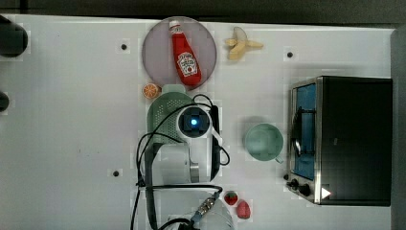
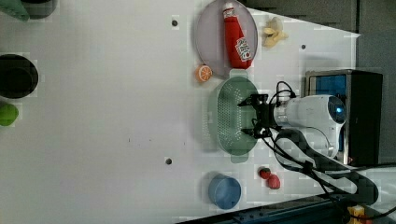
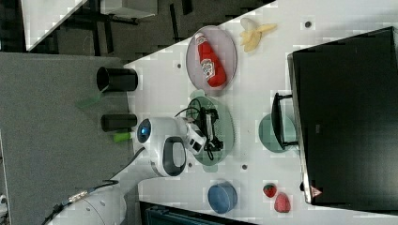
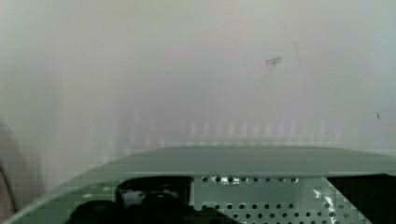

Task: Drag strainer left to right.

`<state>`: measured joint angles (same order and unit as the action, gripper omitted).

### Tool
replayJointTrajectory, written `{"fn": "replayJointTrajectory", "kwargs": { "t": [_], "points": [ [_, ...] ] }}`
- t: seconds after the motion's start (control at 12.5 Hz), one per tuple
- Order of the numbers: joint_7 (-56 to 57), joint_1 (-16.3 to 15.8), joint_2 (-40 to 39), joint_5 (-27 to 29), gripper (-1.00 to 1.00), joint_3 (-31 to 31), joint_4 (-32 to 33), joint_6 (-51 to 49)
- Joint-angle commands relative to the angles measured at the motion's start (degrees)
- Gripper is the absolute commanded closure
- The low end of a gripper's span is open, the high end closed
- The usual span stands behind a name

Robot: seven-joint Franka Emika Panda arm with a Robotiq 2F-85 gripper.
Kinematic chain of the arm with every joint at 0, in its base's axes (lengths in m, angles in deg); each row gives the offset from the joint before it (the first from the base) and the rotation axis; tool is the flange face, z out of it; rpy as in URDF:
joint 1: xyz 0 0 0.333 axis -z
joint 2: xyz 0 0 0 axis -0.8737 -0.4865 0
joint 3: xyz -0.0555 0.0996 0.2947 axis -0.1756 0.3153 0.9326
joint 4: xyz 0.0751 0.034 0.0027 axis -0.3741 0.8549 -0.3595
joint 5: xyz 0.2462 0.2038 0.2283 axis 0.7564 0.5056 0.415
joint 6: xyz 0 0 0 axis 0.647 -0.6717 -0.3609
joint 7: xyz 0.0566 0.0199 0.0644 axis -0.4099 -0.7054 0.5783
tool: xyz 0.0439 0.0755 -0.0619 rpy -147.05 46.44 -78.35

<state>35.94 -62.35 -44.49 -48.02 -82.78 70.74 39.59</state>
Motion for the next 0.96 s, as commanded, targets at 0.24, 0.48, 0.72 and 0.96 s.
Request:
{"fn": "replayJointTrajectory", "kwargs": {
  "t": [0.24, 0.48, 0.72, 0.96],
  "points": [
    [8.87, 0.31, 1.17, 0.75, -1.0, -5.87, -0.45, 0.39],
    [13.67, 0.43, 1.17, 0.75, -1.0, -8.72, -0.36, 0.7],
    [18.16, 0.65, 1.18, 0.75, -1.0, -11.24, -0.47, 0.74],
    [18.23, 0.55, 2.41, 0.75, -1.0, -10.35, -0.94, 0.41]
  ]
}}
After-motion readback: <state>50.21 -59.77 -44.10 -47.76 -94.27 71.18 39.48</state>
